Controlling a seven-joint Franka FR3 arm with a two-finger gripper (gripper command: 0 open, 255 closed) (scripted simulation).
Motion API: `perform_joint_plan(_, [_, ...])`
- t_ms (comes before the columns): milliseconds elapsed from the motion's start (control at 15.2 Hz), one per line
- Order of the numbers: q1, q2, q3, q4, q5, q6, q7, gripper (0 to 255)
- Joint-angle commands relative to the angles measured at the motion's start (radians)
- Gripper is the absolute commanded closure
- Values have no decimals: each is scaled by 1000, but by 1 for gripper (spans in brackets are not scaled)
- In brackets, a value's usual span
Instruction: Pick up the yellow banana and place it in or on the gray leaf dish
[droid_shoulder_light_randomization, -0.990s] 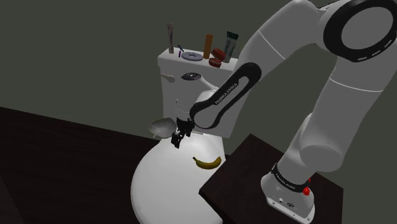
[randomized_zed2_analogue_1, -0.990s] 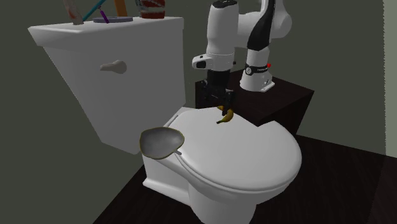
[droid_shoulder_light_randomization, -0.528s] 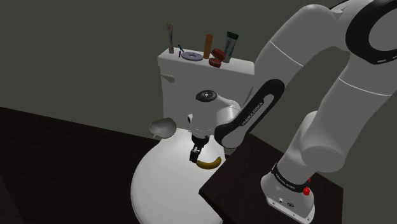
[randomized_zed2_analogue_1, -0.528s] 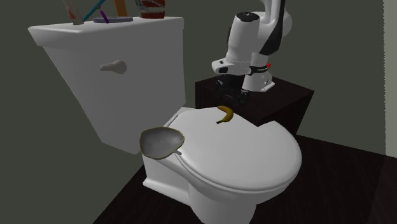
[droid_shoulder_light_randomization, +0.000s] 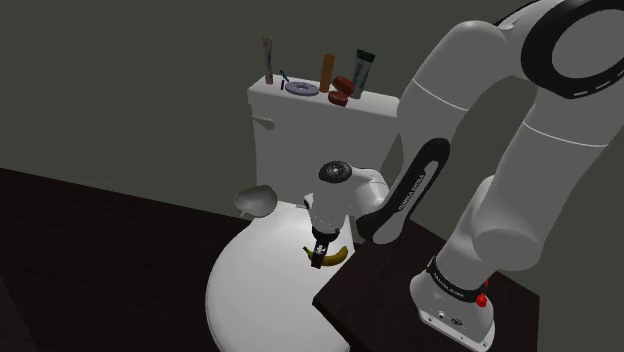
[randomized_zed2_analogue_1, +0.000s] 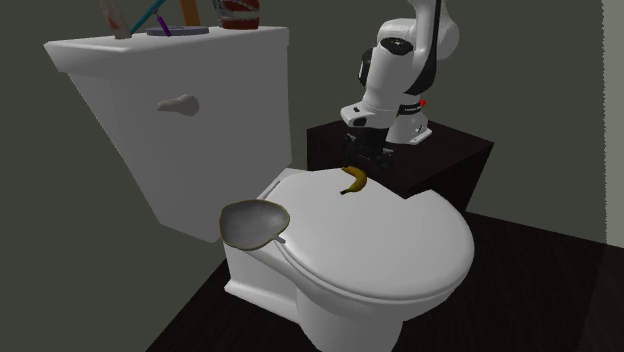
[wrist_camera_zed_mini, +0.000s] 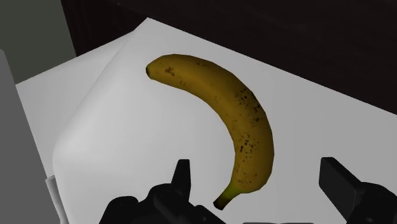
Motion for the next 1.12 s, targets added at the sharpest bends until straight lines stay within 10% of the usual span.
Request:
perform_joint_plan(0, [4, 47, -28, 13, -89, 27, 65, 0])
perform_joint_plan(594, [10, 60, -40, 17, -111, 34, 81, 0])
perform_joint_plan(660, [10, 60, -40, 17, -111, 34, 81, 255])
perform_joint_plan(1056, [9, 59, -40, 16, -110, 34, 80, 255])
